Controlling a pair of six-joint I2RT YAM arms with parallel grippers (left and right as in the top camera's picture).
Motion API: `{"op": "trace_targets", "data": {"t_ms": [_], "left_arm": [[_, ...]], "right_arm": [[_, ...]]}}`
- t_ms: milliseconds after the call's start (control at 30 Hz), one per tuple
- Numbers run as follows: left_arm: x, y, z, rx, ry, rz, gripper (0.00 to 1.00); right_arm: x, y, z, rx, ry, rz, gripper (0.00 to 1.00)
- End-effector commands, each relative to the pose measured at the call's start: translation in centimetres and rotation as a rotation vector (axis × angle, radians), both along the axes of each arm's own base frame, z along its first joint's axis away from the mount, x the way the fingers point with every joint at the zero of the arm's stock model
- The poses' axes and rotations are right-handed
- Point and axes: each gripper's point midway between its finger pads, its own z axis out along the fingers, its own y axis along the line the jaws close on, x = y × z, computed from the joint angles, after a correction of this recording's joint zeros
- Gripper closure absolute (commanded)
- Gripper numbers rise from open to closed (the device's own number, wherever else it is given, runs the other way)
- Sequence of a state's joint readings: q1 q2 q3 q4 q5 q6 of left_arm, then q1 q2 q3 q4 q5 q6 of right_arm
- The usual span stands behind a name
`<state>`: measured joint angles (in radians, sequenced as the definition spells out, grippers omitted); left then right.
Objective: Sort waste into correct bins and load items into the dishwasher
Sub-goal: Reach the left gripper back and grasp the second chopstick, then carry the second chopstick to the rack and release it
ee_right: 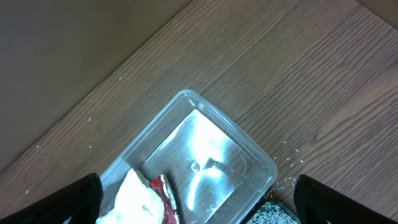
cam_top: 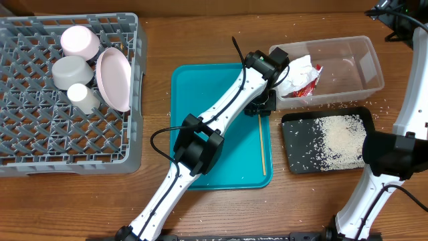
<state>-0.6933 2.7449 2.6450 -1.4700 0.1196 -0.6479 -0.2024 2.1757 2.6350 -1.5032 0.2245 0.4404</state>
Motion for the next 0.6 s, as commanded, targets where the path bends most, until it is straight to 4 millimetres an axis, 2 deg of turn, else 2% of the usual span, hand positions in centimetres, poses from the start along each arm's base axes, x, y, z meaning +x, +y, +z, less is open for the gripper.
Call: {"op": "trace_targets", "data": {"t_ms": [0,67,167,267,400,567], "left_arm": [[-1.3,0.6,-2.7,0.049,0.059,-0.005,0.83],[-1.2,1.0,-2.6,0.055,0.066,0.002,0.96],[-0.6,1.6,-1.7,0.050,0.062,0.009,0.96],[0.7,2.4,0.7,0.027,0.028,-0.001,0.96],[3.6,4.7,5.8,0.025,-0.103,-0.002,0.96],[7.7,9.5,14.8,0.033,-0.362,-0.024,0.96]], "right_arm": [[-0.1,-0.1,1.8,-0.015,-0.049,-0.006,0.00],[-0.1,-0.1,1.8,-0.015,-0.049,-0.006,0.00],[-0.1,-0.1,1.8,-0.015,-0.049,-0.006,0.00],[-0.1,-0.1,1.8,-0.015,-0.049,-0.006,0.00],[-0.1,-0.1,1.8,-0.015,-0.049,-0.006,0.00],[-0.1,-0.1,1.8,-0.015,-0.049,-0.006,0.00]]}}
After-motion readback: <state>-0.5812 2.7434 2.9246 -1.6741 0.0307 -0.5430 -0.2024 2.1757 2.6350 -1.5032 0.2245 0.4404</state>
